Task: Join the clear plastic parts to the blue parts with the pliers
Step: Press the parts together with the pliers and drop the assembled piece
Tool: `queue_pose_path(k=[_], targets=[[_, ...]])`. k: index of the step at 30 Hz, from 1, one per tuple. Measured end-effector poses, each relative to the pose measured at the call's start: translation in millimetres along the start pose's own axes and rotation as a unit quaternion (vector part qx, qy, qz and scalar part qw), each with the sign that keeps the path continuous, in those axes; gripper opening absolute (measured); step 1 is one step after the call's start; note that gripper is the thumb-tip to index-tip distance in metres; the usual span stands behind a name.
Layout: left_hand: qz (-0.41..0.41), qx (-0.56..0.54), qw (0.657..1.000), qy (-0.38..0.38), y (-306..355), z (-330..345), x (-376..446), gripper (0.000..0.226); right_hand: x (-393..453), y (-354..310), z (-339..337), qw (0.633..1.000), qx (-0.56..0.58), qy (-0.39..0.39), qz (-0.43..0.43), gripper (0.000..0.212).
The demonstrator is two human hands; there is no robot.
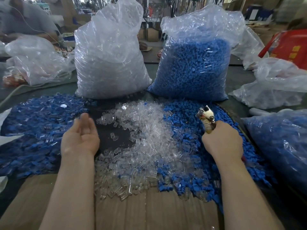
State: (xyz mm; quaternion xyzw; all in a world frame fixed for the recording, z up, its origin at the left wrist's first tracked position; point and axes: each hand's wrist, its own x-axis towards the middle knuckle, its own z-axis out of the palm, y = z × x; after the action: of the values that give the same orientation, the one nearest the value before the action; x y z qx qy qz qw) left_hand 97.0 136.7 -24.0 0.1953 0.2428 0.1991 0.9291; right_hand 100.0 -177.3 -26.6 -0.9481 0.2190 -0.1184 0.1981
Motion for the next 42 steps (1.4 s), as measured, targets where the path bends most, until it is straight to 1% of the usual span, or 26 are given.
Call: queue_pose_path(k=[1, 2, 3, 4, 5, 6, 8, 10, 11, 12, 13, 15, 17, 22, 24, 25, 26, 28, 29, 30, 31, 34, 35, 39, 41, 42], targets=[[-0.007, 0.037, 0.999, -0.004, -3.9, 2.3, -0.8, 0.027, -0.8, -1.0, -0.3, 1.000, -0.011, -0.003, 0.000, 0.015], [-0.005, 0.124, 0.992, -0.030, -6.1, 6.4, -9.2, 0.021, -1.6, -1.5, -0.3, 1.000, -0.022, -0.006, -0.002, 0.016], [0.012, 0.248, 0.968, -0.047, -10.9, 10.2, -13.7, 0.016, -2.1, -1.6, 0.1, 0.999, -0.035, -0.013, -0.003, 0.017], [0.036, 0.372, 0.925, -0.066, -17.7, 13.2, -18.0, 0.014, -2.6, -1.4, 0.5, 0.999, -0.049, -0.022, -0.004, 0.018], [0.062, 0.472, 0.874, -0.093, -23.8, 13.7, -19.5, 0.015, -3.0, -1.1, 0.9, 0.997, -0.065, -0.034, -0.003, 0.019], [0.081, 0.550, 0.823, -0.118, -30.0, 15.4, -23.8, 0.018, -3.3, -0.9, 1.5, 0.996, -0.078, -0.045, -0.001, 0.020], [0.113, 0.672, 0.717, -0.147, -40.5, 12.5, -25.9, 0.022, -3.5, -1.1, 2.4, 0.995, -0.088, -0.057, 0.001, 0.020], [0.151, 0.774, 0.594, -0.157, -47.9, 11.0, -25.8, 0.030, -3.7, -2.4, 3.4, 0.995, -0.081, -0.057, -0.003, 0.018], [0.163, 0.805, 0.547, -0.163, -50.7, 9.7, -24.2, 0.034, -4.2, -3.4, 3.9, 0.995, -0.080, -0.058, -0.008, 0.018], [0.158, 0.824, 0.518, -0.167, -52.2, 9.4, -23.4, 0.038, -4.7, -4.2, 4.4, 0.995, -0.082, -0.057, -0.015, 0.018], [0.151, 0.830, 0.509, -0.174, -52.6, 9.7, -23.1, 0.041, -4.9, -4.8, 4.6, 0.995, -0.086, -0.055, -0.022, 0.018], [0.132, 0.831, 0.506, -0.189, -50.9, 10.6, -24.8, 0.044, -4.8, -5.1, 4.7, 0.994, -0.092, -0.051, -0.035, 0.018], [0.134, 0.830, 0.506, -0.192, -48.9, 10.6, -26.8, 0.044, -4.0, -4.1, 5.3, 0.993, -0.096, -0.051, -0.043, 0.016], [0.164, 0.823, 0.521, -0.159, -48.0, 9.8, -29.9, 0.031, -3.1, -3.6, 6.9, 0.992, -0.100, -0.060, -0.042, 0.015], [0.163, 0.816, 0.531, -0.159, -47.4, 11.8, -31.4, 0.028, -2.7, -3.5, 7.6, 0.993, -0.096, -0.060, -0.039, 0.016], [0.158, 0.819, 0.528, -0.161, -46.2, 12.6, -31.7, 0.028, -2.6, -3.1, 7.7, 0.993, -0.092, -0.057, -0.037, 0.016], [0.148, 0.829, 0.515, -0.160, -44.6, 13.8, -32.2, 0.028, -2.6, -2.8, 7.9, 0.994, -0.086, -0.053, -0.035, 0.017], [0.133, 0.858, 0.474, -0.146, -40.1, 16.0, -32.3, 0.027, -2.3, -2.7, 7.7, 0.996, -0.073, -0.041, -0.032, 0.017], [0.129, 0.866, 0.463, -0.135, -38.3, 17.0, -32.6, 0.025, -2.0, -3.0, 7.5, 0.997, -0.065, -0.034, -0.031, 0.017], [0.128, 0.870, 0.459, -0.127, -37.1, 17.7, -32.4, 0.021, -1.5, -3.2, 7.6, 0.998, -0.058, -0.026, -0.031, 0.017], [0.128, 0.869, 0.463, -0.121, -36.8, 17.8, -31.7, 0.019, -0.9, -3.6, 7.9, 0.998, -0.050, -0.018, -0.034, 0.017], [0.131, 0.855, 0.488, -0.118, -39.5, 16.9, -31.8, 0.021, 1.0, -3.9, 8.5, 0.998, -0.013, 0.010, -0.052, 0.017], [0.133, 0.847, 0.501, -0.121, -40.5, 16.2, -32.0, 0.020, 1.4, -4.5, 8.5, 0.998, 0.003, 0.017, -0.060, 0.017], [0.157, 0.778, 0.587, -0.156, -45.4, 19.3, -35.3, 0.015, 2.2, -10.9, 4.2, 0.991, 0.100, 0.005, -0.086, 0.015], [0.165, 0.740, 0.628, -0.174, -49.0, 22.6, -38.9, 0.012, 0.5, -15.2, 1.5, 0.982, 0.158, -0.009, -0.105, 0.013], [0.162, 0.716, 0.654, -0.183, -51.1, 24.2, -40.7, 0.010, -1.5, -17.9, 0.2, 0.975, 0.187, -0.016, -0.115, 0.013]])
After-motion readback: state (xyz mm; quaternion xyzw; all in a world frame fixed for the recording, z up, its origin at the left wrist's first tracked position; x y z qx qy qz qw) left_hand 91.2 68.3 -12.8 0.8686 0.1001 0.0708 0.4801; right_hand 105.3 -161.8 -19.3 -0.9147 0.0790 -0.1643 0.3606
